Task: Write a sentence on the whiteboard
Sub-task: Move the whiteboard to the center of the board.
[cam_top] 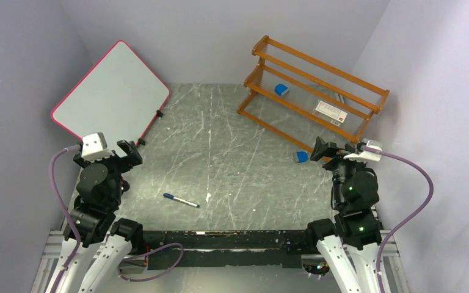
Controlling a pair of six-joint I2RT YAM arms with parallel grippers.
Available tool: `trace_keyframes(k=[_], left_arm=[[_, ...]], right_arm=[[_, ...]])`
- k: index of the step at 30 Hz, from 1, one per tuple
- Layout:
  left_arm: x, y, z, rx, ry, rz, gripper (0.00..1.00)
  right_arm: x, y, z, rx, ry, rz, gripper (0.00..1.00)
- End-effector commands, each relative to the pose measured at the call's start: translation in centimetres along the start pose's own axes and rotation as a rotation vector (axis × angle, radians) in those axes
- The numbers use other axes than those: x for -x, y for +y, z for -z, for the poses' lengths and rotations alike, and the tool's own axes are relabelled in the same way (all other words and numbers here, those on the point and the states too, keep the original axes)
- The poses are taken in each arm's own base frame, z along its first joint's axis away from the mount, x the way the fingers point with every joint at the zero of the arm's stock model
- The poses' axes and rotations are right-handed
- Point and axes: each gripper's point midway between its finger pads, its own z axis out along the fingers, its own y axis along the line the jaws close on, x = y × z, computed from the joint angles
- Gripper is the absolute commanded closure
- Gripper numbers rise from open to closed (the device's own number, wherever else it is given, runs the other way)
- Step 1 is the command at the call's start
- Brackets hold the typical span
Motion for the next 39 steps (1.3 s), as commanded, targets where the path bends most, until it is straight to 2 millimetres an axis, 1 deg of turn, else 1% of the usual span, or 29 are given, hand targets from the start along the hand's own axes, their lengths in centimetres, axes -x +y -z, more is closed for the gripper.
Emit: trace_keyframes(k=[1,15,18,21,24,28,31,39], left_arm=[[-0.3,-0.1,-0.2,-0.003,0.006,-0.017,0.02],[-0.8,0.0,-0.7,0.030,0.039,-0.009,0.02],[-1.4,0.3,-1.1,0.071,0.063,0.000,0.02],[-2.5,0.9,-1.9,0.159,0.111,0.043,0.04],[-4.5,0.9,-3.3,0.245,0.193,0.060,0.05],[-7.0,-0.1,-5.7,0.308,0.277,0.065,0.05],[-8.3,-0.7,-7.7,0.363,0.304,0.071,0.05],[-12.8,-1.6,-12.7,0.501,0.351,0.108,0.07]], right_arm=[[0.1,0.0,0.2,0.005,-0.011,0.003,0.00],[0.0,0.2,0.4,0.026,-0.023,-0.007,0.00],[0.3,0.2,0.7,0.033,-0.039,-0.012,0.00],[0.4,0.0,0.9,0.027,-0.053,-0.012,0.00],[0.6,-0.2,1.2,0.019,-0.067,-0.018,0.00],[0.7,-0.1,1.4,0.028,-0.074,-0.020,0.00],[0.7,0.1,1.6,0.038,-0.079,-0.022,0.00],[0.6,0.8,1.7,0.077,-0.080,-0.022,0.00]])
